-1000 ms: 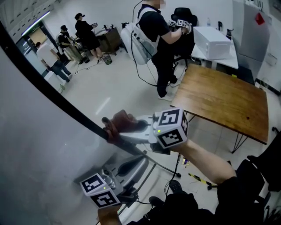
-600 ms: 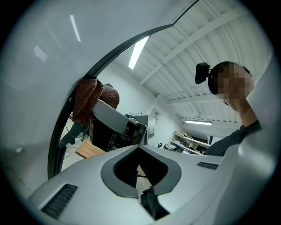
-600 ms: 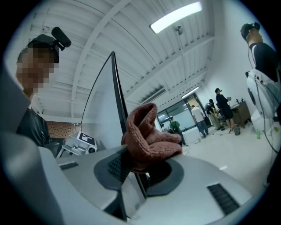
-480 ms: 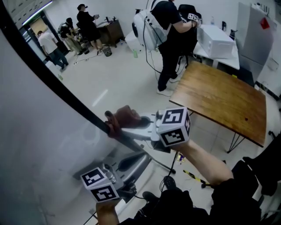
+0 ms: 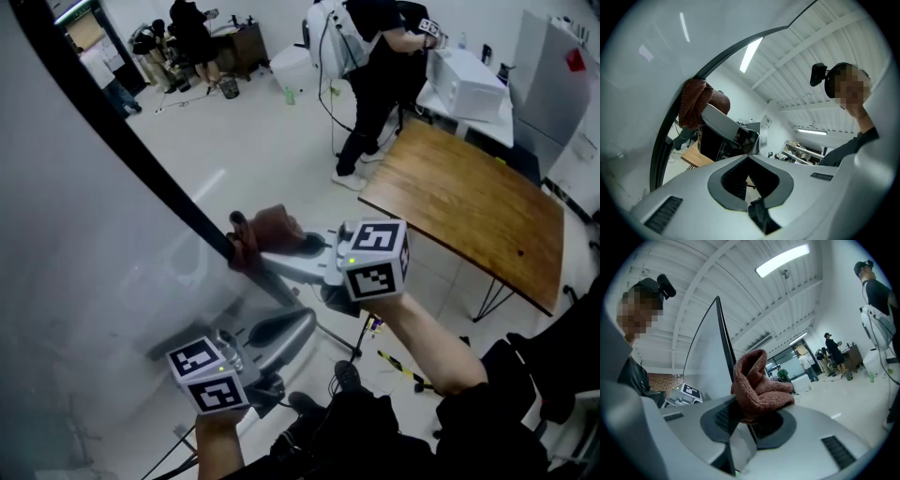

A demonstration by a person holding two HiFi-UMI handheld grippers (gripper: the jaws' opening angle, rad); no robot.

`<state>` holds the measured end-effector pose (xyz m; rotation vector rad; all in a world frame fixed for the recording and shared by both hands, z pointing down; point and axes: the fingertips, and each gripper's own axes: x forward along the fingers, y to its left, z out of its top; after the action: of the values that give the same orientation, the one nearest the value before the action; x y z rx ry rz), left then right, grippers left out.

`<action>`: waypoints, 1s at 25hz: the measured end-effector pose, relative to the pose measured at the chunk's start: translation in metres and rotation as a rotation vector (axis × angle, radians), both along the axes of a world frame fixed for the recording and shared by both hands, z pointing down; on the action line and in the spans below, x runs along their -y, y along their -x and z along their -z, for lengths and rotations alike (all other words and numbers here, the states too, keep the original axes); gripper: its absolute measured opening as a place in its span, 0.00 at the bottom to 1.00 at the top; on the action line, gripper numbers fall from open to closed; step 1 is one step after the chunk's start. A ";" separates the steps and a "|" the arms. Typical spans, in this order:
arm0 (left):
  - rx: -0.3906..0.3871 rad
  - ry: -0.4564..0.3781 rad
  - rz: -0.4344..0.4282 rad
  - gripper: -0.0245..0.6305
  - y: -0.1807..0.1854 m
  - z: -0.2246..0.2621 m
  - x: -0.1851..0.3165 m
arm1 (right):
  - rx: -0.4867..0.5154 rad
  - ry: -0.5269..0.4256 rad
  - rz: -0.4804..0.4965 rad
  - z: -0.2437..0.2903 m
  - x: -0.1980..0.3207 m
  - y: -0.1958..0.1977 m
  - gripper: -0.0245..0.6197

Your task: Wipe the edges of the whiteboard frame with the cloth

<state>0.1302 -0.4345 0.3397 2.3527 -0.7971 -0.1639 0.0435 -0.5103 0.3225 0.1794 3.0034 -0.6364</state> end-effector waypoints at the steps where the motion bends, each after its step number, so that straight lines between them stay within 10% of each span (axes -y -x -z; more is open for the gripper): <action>1: -0.001 0.002 -0.001 0.03 0.000 0.000 0.000 | 0.002 0.007 -0.003 0.000 0.000 0.000 0.17; 25: -0.033 0.032 0.015 0.03 0.006 -0.006 0.009 | -0.029 0.097 -0.076 -0.025 0.010 0.002 0.17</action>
<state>0.1242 -0.4433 0.3461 2.3082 -0.7962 -0.1944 0.0413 -0.5204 0.3471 0.0516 2.9808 -0.7818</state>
